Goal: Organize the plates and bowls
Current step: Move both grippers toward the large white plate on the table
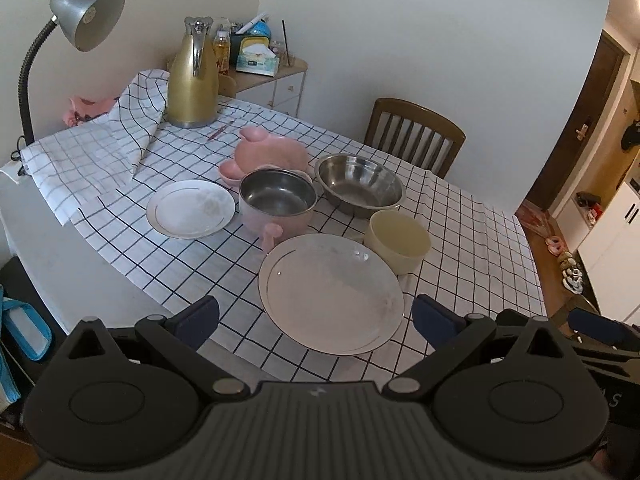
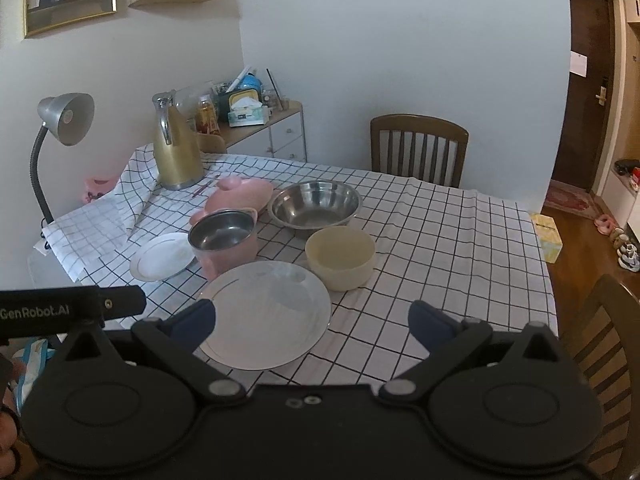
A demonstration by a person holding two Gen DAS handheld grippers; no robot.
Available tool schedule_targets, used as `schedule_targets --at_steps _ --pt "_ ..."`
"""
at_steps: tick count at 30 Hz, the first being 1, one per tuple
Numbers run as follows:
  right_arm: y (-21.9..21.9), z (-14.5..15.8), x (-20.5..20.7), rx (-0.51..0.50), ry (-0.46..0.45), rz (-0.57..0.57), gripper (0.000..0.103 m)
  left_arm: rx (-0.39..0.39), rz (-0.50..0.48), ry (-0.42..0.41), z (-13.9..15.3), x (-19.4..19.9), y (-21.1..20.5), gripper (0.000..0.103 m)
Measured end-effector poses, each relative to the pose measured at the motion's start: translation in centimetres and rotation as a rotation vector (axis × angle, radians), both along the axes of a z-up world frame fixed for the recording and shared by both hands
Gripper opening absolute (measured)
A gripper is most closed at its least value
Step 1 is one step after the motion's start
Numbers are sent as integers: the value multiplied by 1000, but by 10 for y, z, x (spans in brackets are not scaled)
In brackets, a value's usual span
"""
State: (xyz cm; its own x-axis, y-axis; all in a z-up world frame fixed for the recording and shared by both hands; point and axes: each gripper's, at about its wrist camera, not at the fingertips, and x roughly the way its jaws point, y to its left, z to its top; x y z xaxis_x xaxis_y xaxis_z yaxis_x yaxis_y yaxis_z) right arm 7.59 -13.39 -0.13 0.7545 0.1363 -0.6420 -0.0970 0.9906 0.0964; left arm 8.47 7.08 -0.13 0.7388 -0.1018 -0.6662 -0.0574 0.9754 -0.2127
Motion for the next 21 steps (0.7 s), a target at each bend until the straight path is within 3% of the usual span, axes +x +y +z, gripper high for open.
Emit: schedule_targets --at_steps 21 --pt "13 3 -6 33 -9 -55 103 11 -67 -31 7 4 17 103"
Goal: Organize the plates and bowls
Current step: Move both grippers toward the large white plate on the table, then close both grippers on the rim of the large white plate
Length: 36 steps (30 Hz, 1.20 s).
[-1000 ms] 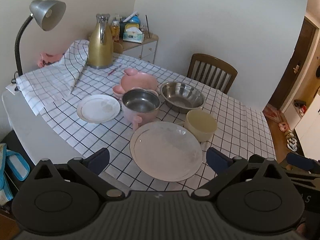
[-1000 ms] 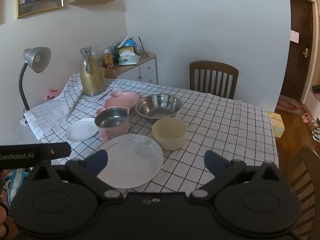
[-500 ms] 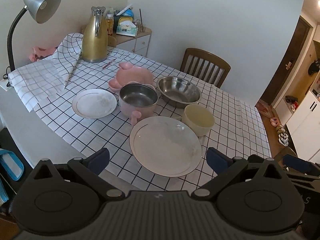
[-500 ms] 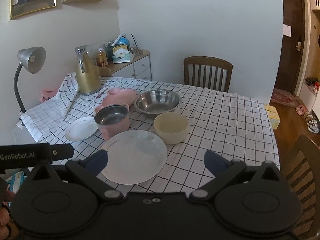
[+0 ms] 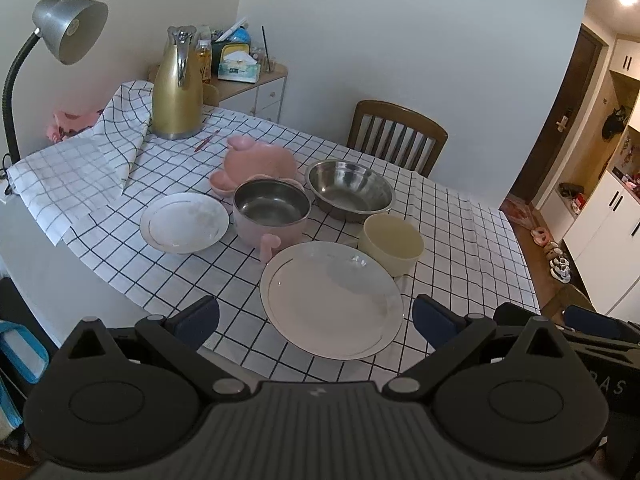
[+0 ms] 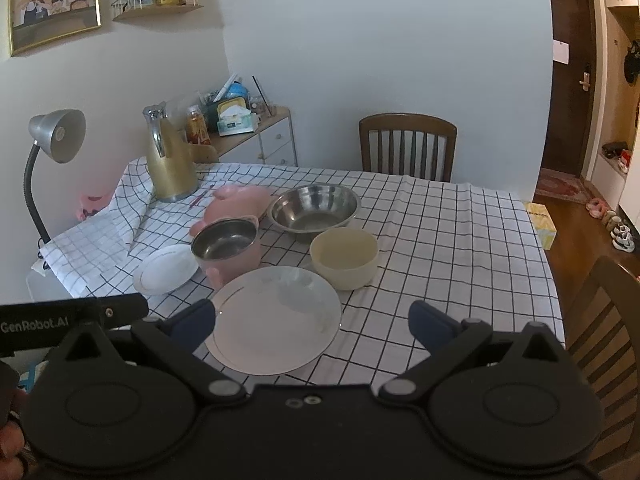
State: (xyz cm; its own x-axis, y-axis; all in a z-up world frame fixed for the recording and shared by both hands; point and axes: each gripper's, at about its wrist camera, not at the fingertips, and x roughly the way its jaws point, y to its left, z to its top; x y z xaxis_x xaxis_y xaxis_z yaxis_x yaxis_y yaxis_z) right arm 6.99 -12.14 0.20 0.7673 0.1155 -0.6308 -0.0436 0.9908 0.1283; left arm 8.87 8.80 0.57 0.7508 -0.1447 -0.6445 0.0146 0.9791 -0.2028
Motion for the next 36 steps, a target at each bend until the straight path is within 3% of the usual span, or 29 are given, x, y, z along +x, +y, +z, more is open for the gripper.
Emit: schedule_targets --at_steps 19,36 --pt "24 8 -5 -39 -64 -14 102 7 -29 -30 4 2 21 103" --pt "39 -6 10 -24 -38 -2 93 -6 -37 25 -13 27 33 103"
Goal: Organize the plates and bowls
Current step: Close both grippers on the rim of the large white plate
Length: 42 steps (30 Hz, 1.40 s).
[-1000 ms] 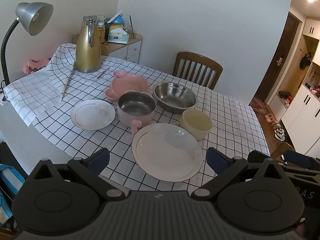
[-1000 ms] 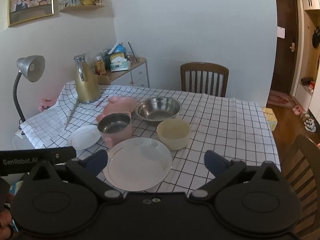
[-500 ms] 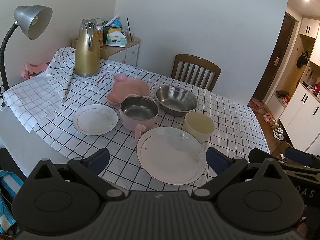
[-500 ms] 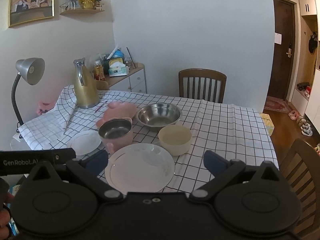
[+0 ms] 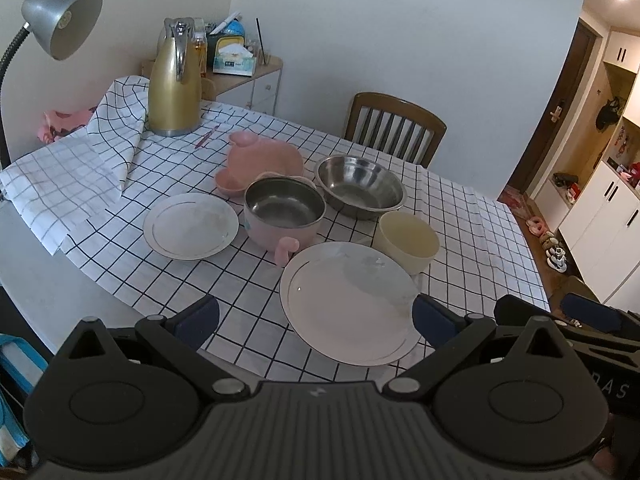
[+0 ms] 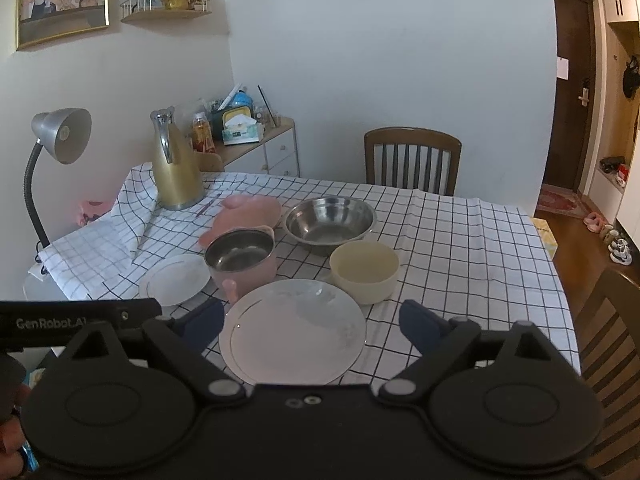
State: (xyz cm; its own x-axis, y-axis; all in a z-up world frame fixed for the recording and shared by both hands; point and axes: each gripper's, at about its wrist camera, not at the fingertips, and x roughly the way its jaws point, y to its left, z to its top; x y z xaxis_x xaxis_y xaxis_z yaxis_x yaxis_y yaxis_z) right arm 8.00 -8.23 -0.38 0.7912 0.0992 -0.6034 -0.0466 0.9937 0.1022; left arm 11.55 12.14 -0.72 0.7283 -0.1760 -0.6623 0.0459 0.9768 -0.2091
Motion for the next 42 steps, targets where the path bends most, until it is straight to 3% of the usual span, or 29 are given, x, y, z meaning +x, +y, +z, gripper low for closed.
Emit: schedule_targets --at_steps 13,17,21,27,32,34,37,42 --pt "-21 -56 75 23 165 61 77 -16 -13 87 -46 65 -18 96" --pt "-27 -74 98 20 211 89 73 23 2 121 -58 88 -22 78" --pt "-32 -94 118 17 256 123 68 43 12 162 -75 111 -19 72" --pt "-46 -138 153 0 380 109 47 -14 -26 298 -123 162 -3 42" --pt "-53 -164 169 27 467 66 40 -59 -83 407 -156 191 8 31" --pt "-57 -171 172 63 505 32 31 -65 -100 438 -165 197 14 28" --pt "-59 -180 174 136 553 -2 18 -77 -159 441 -166 202 13 21" --pt "-55 -179 171 170 553 -46 15 -70 -197 441 -165 203 13 18"
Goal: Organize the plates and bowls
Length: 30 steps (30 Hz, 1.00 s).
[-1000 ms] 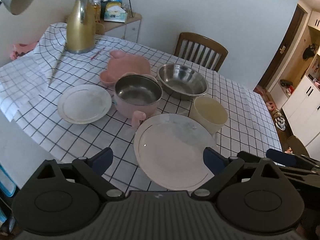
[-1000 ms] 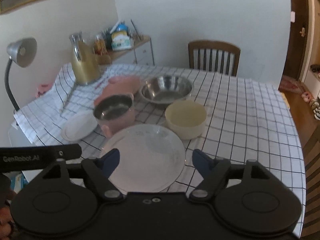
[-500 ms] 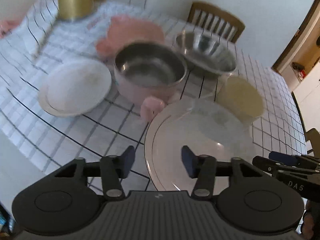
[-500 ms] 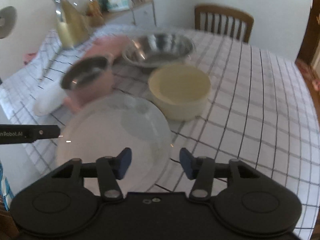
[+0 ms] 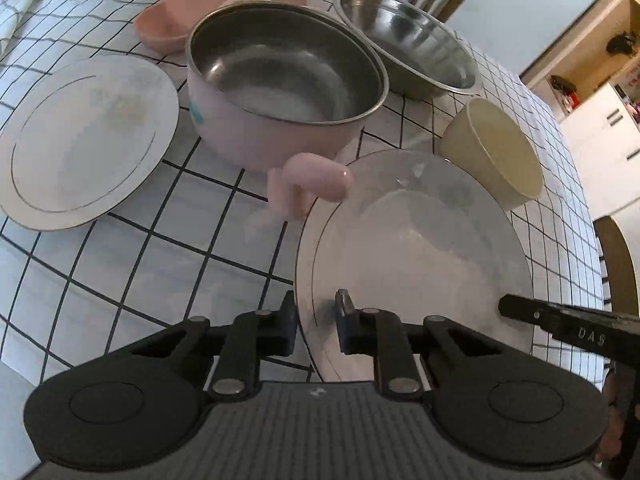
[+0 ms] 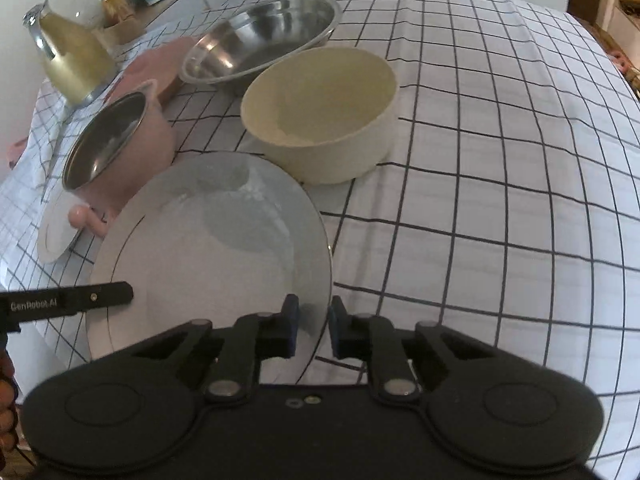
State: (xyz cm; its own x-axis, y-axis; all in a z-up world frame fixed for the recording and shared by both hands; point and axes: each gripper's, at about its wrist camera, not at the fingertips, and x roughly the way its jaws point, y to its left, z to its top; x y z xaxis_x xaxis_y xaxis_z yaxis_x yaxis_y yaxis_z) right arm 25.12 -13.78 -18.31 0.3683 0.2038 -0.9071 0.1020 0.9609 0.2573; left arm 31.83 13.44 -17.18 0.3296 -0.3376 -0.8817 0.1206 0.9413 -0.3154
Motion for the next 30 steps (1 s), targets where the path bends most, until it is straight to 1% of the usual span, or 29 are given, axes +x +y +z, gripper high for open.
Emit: schedule_targets --at_steps 4,9,13,16,18,20,21,22,23,27,30 --pt "-6 0 -7 32 16 -22 14 11 -39 4 1 -4 -2 17" --pt "-10 3 -30 31 44 -15 14 13 -87 32 2 -30 -8 17" --pt "-13 8 -56 23 71 -5 14 20 -104 45 2 -56 -13 18" --pt "-11 9 -67 -3 70 22 16 28 -105 33 2 -63 -17 18" --pt "-7 10 -66 -26 64 66 17 35 -102 30 2 -62 -17 18" --pt "-1 14 -66 -66 56 124 19 62 -115 12 5 -66 -20 19" --pt "1 17 -67 -98 41 152 23 77 -121 3 6 -67 -21 19" --pt "4 20 -68 -134 23 179 24 88 -122 -5 6 -68 -22 19" --pt "5 23 -68 -151 10 199 24 92 -117 -8 6 -69 -22 19" --pt "4 32 -63 -168 -23 239 25 94 -76 -7 7 -71 -19 19" --pt "7 44 -59 -172 -65 271 31 96 -55 -27 13 -75 -12 19"
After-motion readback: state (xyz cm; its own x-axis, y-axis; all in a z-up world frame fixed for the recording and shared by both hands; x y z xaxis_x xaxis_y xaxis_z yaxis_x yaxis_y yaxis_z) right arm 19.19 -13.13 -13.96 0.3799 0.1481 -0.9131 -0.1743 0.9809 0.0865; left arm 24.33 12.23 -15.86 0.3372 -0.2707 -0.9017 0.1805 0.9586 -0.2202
